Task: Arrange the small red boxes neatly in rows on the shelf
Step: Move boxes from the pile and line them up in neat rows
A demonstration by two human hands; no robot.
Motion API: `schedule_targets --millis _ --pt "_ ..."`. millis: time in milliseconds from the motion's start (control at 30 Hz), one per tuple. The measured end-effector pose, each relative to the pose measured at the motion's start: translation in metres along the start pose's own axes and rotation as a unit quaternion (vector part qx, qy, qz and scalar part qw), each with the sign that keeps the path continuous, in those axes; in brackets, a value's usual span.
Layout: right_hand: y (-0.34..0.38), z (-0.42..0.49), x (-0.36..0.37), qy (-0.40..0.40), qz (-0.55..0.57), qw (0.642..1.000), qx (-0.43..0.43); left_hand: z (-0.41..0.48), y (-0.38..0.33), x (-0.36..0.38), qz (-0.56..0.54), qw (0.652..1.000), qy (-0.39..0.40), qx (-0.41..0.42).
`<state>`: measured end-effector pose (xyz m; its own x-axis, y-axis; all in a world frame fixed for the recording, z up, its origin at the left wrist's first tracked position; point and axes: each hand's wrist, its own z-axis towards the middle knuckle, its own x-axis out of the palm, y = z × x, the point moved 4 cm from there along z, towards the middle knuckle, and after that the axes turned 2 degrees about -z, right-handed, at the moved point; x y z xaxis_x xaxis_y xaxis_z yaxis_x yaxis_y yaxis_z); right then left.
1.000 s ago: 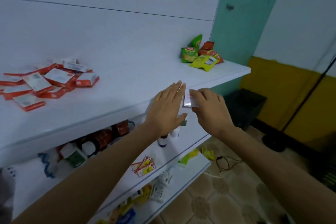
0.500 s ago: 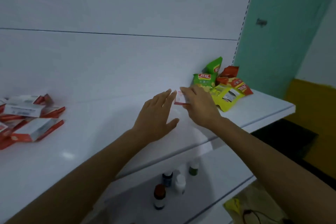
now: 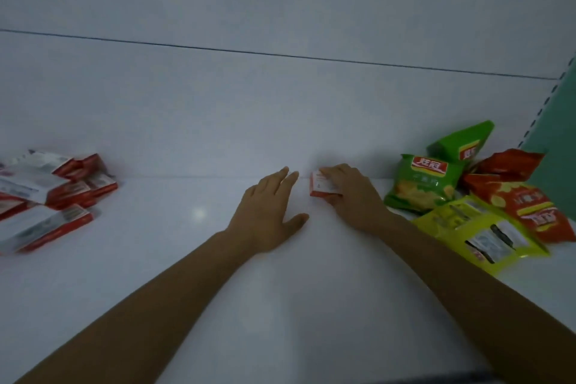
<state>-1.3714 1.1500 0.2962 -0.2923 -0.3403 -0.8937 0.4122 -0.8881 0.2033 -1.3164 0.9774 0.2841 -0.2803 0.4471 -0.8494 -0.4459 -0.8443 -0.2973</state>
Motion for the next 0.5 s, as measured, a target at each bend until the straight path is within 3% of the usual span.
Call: schedule_targets --millis 133,367,500 --pt "-0.013 0.001 0.015 -0.015 0.124 0.992 0.028 -0.001 0.004 0.004 -0.005 1.000 0.023 0.003" --pt "-0.005 0.004 0.001 -0.074 -0.014 0.997 0.033 -0.002 0.006 0.006 -0.006 1.000 0.023 0.004" --pt "-0.003 0.004 0.000 -0.058 -0.030 0.998 0.015 -0.002 0.007 0.007 -0.008 1.000 0.018 0.007"
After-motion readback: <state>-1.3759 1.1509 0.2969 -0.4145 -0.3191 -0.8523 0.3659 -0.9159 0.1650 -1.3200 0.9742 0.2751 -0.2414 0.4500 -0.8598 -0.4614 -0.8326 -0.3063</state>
